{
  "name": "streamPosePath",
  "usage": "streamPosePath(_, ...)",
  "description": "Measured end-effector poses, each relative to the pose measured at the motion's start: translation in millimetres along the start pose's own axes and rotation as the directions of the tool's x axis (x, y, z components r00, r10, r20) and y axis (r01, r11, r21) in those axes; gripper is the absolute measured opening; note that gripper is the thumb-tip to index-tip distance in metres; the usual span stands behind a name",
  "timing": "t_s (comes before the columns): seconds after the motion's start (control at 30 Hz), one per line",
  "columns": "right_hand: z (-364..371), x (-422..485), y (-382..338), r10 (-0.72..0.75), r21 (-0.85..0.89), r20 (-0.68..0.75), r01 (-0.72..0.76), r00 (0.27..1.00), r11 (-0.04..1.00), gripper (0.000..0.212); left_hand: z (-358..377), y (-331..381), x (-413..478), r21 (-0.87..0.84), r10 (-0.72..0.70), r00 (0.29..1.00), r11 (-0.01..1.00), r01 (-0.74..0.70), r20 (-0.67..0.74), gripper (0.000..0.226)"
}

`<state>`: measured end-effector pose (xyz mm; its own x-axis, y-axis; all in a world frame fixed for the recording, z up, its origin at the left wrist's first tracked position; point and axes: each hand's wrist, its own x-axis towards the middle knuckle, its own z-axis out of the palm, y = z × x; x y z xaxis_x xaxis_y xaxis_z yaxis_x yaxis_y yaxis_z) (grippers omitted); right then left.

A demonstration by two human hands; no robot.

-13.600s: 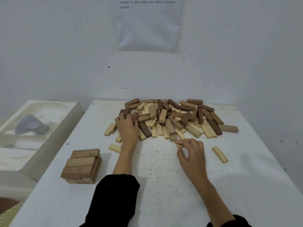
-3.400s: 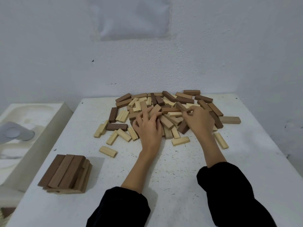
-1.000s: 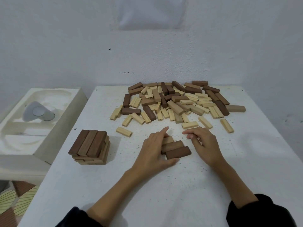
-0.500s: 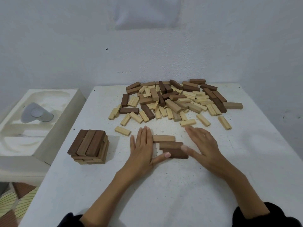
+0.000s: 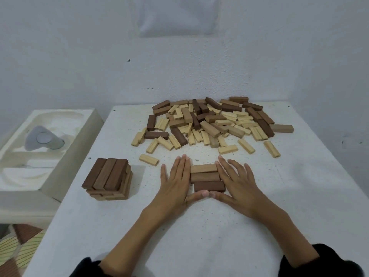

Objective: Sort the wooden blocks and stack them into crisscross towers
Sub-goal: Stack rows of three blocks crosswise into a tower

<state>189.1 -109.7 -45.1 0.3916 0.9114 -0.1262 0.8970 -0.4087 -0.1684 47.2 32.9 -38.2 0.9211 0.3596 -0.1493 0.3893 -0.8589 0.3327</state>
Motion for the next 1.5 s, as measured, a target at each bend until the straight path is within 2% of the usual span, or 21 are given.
streamPosePath(0.1, -2.4, -0.4, 2.7, 0.000, 0.078, 0.021, -0.001, 1.000, 0.997, 0.123, -5.2, -4.7, 1.0, -0.047, 0.027, 0.999, 0.999, -0.025, 0.039, 0.128)
streamPosePath(0.23, -9.6, -4.0, 17.2, -0.020, 0.252, 0.017, 0.015, 1.000, 0.968, 0.110, -19.5, -20.4, 1.3, -0.101, 0.087, 0.995, 0.991, -0.083, 0.041, 0.133)
streamPosePath(0.33, -12.3, -4.0, 27.1, -0.035, 0.335, -0.026, 0.042, 0.999, 0.941, 0.101, -22.3, -27.4, 0.3, -0.201, 0.102, 0.995, 0.974, -0.102, -0.013, 0.121)
streamPosePath(0.5, -15.3, 2.9, 21.5, 0.007, 0.352, -0.078, 0.021, 0.997, 0.936, 0.084, -19.3, -24.4, 1.6, -0.241, 0.113, 0.990, 0.962, -0.131, -0.088, 0.093)
streamPosePath(0.63, -12.3, 5.2, 17.6, 0.016, 0.367, -0.141, 0.038, 0.990, 0.930, 0.096, -18.2, -24.8, 3.0, -0.214, 0.121, 0.984, 0.966, -0.147, -0.129, 0.078)
streamPosePath(0.7, -11.2, 5.5, 16.4, 0.036, 0.353, -0.149, 0.020, 0.988, 0.935, 0.107, -17.5, -25.5, 3.1, -0.214, 0.117, 0.987, 0.967, -0.138, -0.108, 0.084)
streamPosePath(0.8, -11.6, 2.0, 11.1, 0.054, 0.249, -0.085, -0.031, 0.995, 0.968, 0.129, -16.6, -22.3, 0.8, -0.188, 0.074, 0.996, 0.979, -0.080, -0.040, 0.112)
streamPosePath(0.9, -8.6, -4.5, 3.0, 0.061, 0.122, 0.007, -0.061, 0.998, 0.991, 0.140, -11.3, -14.8, -5.0, -0.044, 0.015, 0.999, 0.999, -0.013, 0.044, 0.136)
streamPosePath(1.03, -4.3, -5.8, -3.5, 0.048, 0.057, 0.047, -0.050, 0.998, 0.997, 0.140, -2.3, 0.7, -9.0, 0.043, 0.032, 0.998, 0.998, -0.034, 0.055, 0.132)
streamPosePath(1.23, -4.9, -3.6, -5.4, 0.026, 0.002, 0.076, -0.026, 0.997, 1.000, 0.144, 0.6, 4.3, -6.0, 0.041, 0.027, 0.999, 0.999, -0.029, 0.044, 0.129)
streamPosePath(1.3, -5.7, -4.1, -2.9, 0.014, 0.024, 0.083, -0.016, 0.996, 1.000, 0.142, -0.4, 1.6, -5.0, 0.031, 0.031, 0.998, 0.999, -0.033, 0.056, 0.131)
streamPosePath(1.4, -14.1, -4.7, 6.3, 0.013, 0.164, 0.081, -0.026, 0.997, 0.986, 0.136, -6.0, -6.5, -2.3, -0.038, 0.042, 0.997, 0.998, -0.040, 0.059, 0.136)
streamPosePath(1.5, -23.5, -3.4, 15.8, 0.022, 0.347, 0.020, -0.027, 1.000, 0.938, 0.116, -12.0, -17.1, 1.5, -0.179, 0.056, 0.998, 0.982, -0.057, -0.013, 0.124)
